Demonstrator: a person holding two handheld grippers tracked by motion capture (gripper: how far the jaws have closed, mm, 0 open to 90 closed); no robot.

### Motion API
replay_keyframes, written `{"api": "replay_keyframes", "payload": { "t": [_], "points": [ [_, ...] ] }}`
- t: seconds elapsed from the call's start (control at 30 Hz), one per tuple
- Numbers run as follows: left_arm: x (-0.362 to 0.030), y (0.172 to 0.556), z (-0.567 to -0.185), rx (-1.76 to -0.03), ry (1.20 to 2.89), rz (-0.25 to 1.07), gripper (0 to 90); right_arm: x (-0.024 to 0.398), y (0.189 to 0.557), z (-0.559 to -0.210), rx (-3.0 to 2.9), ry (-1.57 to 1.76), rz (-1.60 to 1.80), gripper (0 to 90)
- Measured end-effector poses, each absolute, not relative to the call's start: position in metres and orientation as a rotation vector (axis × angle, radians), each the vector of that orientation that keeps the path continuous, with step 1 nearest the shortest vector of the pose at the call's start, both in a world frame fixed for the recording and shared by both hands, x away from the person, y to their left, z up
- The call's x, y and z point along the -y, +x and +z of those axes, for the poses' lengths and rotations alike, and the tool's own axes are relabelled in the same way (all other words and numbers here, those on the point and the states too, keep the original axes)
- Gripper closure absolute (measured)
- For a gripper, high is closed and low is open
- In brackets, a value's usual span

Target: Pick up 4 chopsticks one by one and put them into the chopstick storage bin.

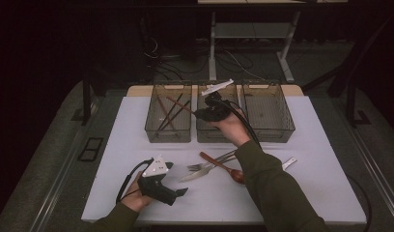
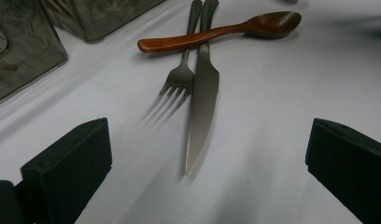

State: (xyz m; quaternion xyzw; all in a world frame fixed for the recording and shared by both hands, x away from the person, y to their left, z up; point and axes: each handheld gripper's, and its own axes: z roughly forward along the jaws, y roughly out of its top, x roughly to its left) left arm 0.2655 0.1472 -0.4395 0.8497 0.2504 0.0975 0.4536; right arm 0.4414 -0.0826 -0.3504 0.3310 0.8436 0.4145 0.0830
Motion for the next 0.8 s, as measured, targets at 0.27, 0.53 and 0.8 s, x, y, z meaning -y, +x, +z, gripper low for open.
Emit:
{"api": "replay_keyframes", "payload": {
  "t": [0.27,0.53,0.8],
  "points": [
    [-0.147,0.265,-0.439,-0.621,2.094,0.234,0.0,0.058,0.462,-0.358,-2.527,1.035,1.175,84.2],
    [-0.147,0.265,-0.439,-0.612,2.091,0.240,0.0,0.035,0.481,-0.366,-2.535,1.077,1.113,84.2],
    [-0.147,0.264,-0.439,-0.610,2.085,0.234,0.0,0.008,0.491,-0.368,-2.551,1.065,1.057,84.1]
  ]
}}
